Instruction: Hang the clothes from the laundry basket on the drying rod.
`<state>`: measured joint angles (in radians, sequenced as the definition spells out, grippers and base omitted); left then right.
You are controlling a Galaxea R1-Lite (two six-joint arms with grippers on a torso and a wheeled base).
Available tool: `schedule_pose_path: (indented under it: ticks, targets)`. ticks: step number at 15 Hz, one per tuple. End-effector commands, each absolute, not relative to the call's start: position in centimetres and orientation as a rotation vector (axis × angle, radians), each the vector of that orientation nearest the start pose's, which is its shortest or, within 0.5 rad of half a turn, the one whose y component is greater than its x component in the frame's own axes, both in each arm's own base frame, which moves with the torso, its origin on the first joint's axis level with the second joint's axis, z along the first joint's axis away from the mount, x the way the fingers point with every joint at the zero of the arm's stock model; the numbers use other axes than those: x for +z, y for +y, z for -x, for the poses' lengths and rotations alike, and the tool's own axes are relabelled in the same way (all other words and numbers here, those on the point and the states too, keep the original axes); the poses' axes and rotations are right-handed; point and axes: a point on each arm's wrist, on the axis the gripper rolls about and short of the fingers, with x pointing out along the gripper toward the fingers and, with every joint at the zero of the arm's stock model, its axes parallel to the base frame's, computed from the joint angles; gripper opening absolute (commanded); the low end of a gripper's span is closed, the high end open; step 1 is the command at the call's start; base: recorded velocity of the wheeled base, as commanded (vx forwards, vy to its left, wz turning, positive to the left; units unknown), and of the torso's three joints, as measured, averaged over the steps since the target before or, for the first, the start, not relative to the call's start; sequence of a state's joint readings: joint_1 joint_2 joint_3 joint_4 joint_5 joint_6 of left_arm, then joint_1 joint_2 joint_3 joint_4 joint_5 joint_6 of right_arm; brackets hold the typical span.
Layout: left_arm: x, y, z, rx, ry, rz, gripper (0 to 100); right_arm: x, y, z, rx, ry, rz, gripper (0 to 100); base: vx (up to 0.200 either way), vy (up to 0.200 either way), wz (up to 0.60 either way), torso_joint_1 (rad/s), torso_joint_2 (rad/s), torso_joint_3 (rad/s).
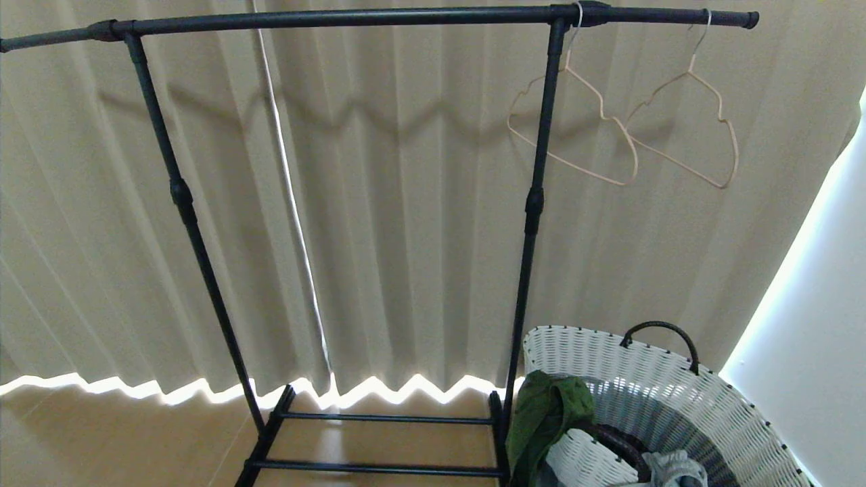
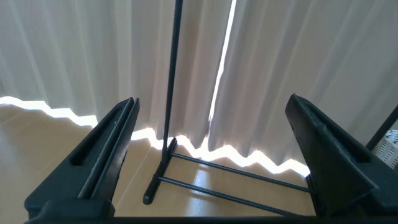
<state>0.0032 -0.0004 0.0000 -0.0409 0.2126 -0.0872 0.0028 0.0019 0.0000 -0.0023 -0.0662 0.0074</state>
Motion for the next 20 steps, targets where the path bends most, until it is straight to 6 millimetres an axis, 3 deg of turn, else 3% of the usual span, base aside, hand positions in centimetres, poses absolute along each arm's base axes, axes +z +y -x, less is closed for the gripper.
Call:
schedule_pose_path:
  ticks: [1, 9, 13, 14, 16, 18, 20]
  targets:
    - [8.0, 0.5, 2.3, 0.213, -0.051, 0.091, 100, 7.6, -0.2, 2.3, -0.063, -0.002, -0.008, 100, 0.0, 0.0, 0.0, 0.0, 0.0, 0.0]
    - [8.0, 0.5, 2.3, 0.213, -0.051, 0.093, 100, 7.8, 0.0, 2.3, -0.005, 0.025, 0.072, 100, 0.0, 0.0, 0.0, 0.0, 0.0, 0.0]
    - [8.0, 0.5, 2.3, 0.213, -0.051, 0.093, 100, 10.9, -0.1, 1.4, 0.095, 0.201, 0.19, 100, 0.0, 0.0, 0.0, 0.0, 0.0, 0.0]
    - [8.0, 0.5, 2.3, 0.213, -0.051, 0.093, 100, 11.3, -0.1, 0.9, 0.105, 0.243, 0.202, 100, 0.0, 0.0, 0.0, 0.0, 0.0, 0.0]
    - [8.0, 0.5, 2.3, 0.213, -0.051, 0.093, 100, 12.2, 0.2, -2.8, 0.135, 0.504, 0.267, 100, 0.0, 0.0, 0.0, 0.0, 0.0, 0.0]
    - [8.0, 0.5, 2.3, 0.213, -0.051, 0.093, 100, 11.6, 0.3, -5.6, 0.13, 0.718, 0.368, 100, 0.0, 0.0, 0.0, 0.0, 0.0, 0.0]
    - [8.0, 0.5, 2.3, 0.213, -0.051, 0.093, 100, 10.8, 0.3, -7.2, 0.113, 0.856, 0.454, 100, 0.0, 0.0, 0.0, 0.0, 0.0, 0.0]
